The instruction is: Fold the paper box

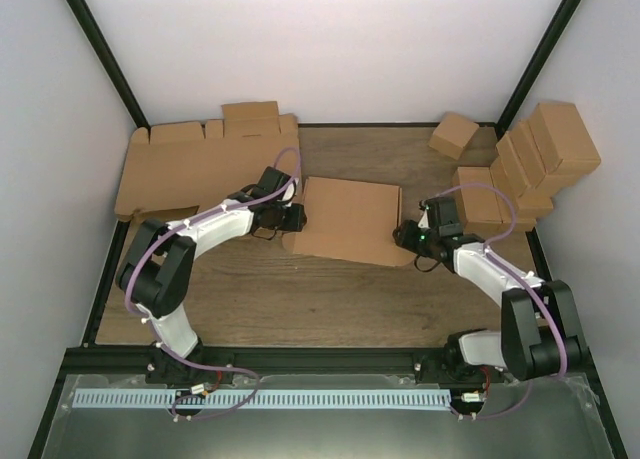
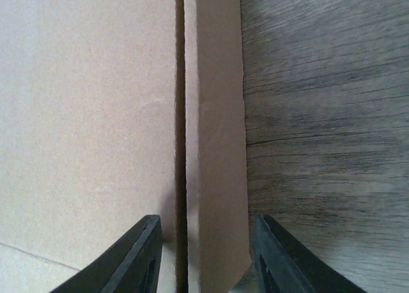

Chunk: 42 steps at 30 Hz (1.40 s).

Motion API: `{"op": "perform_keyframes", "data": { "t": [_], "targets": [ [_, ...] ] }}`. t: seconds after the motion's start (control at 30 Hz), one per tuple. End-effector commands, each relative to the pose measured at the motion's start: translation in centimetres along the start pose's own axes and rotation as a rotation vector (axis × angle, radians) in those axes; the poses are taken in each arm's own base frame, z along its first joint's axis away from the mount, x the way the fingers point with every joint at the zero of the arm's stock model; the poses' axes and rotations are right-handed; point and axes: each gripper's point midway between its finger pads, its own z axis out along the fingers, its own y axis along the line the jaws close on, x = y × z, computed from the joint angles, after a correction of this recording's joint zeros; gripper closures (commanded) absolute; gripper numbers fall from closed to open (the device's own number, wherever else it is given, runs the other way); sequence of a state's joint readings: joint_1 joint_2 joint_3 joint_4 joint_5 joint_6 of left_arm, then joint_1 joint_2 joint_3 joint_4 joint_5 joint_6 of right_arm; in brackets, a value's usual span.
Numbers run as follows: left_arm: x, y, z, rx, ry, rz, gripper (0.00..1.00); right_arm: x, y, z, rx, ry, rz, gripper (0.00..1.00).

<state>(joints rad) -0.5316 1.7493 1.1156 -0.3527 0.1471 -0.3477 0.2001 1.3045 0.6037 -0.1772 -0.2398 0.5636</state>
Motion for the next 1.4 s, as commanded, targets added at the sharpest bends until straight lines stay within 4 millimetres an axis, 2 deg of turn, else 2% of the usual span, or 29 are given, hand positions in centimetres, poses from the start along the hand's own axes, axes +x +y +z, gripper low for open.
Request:
{"op": "perform_keyframes", "data": {
  "t": [0.0,0.07,0.13,0.2,0.3,0.37,0.47,0.57,0.73,0.83,0.9,0.97,1.23,1.37],
  "targets": [
    [0.6,0.2,-1.1,-0.001,0.003,-0.013,0.56,-0.4,0.1,-1.1,0.008,-0.02,-0.027,0.55],
    [0.1,-0.3,-2.4,0.019,-0.039,-0.012,0.52,-1.1,1.0,-2.0,-0.026,-0.05,-0.064,0.5],
    [-0.3,-1.1,-3.5,0.064,-0.084,0.0,0.43,-1.6,2.0,-2.7,-0.066,-0.084,-0.092,0.46],
    [-0.5,-2.3,-4.9,0.139,-0.147,0.025,0.32,-2.1,3.0,-3.4,-0.112,-0.117,-0.114,0.38],
    [-1.8,-5.0,-7.8,0.258,-0.293,0.114,0.22,-2.8,4.0,-4.3,-0.157,-0.169,-0.139,0.26],
    [-2.5,-7.1,-9.9,0.306,-0.395,0.234,0.02,-3.2,4.4,-4.8,-0.167,-0.195,-0.156,0.22],
    [-2.8,-10.4,-11.9,0.347,-0.514,0.44,0.0,-3.8,4.7,-5.1,-0.171,-0.217,-0.165,0.19],
    [-3.2,-12.7,-12.8,0.336,-0.588,0.576,0.0,-4.0,4.9,-5.1,-0.172,-0.217,-0.162,0.19],
    [-3.4,-16.9,-11.2,0.395,-0.534,0.676,0.0,-4.1,5.4,-5.0,-0.189,-0.2,-0.173,0.19],
    [-3.6,-19.1,-11.0,0.391,-0.603,0.756,0.0,-4.3,5.2,-5.0,-0.166,-0.194,-0.172,0.18],
    [-3.5,-19.9,-10.8,0.395,-0.632,0.796,0.0,-4.5,4.8,-5.1,-0.139,-0.203,-0.169,0.18],
    [-3.8,-20.4,-9.9,0.393,-0.62,0.82,0.0,-4.7,4.5,-5.4,-0.117,-0.218,-0.171,0.17],
    [-4.4,-20.7,-4.4,0.332,-0.462,0.852,0.0,-4.4,3.4,-5.9,-0.077,-0.243,-0.158,0.17],
    [-5.0,-20.4,-3.8,0.297,-0.459,0.832,0.0,-4.1,3.2,-5.8,-0.07,-0.234,-0.151,0.17]
  ]
}}
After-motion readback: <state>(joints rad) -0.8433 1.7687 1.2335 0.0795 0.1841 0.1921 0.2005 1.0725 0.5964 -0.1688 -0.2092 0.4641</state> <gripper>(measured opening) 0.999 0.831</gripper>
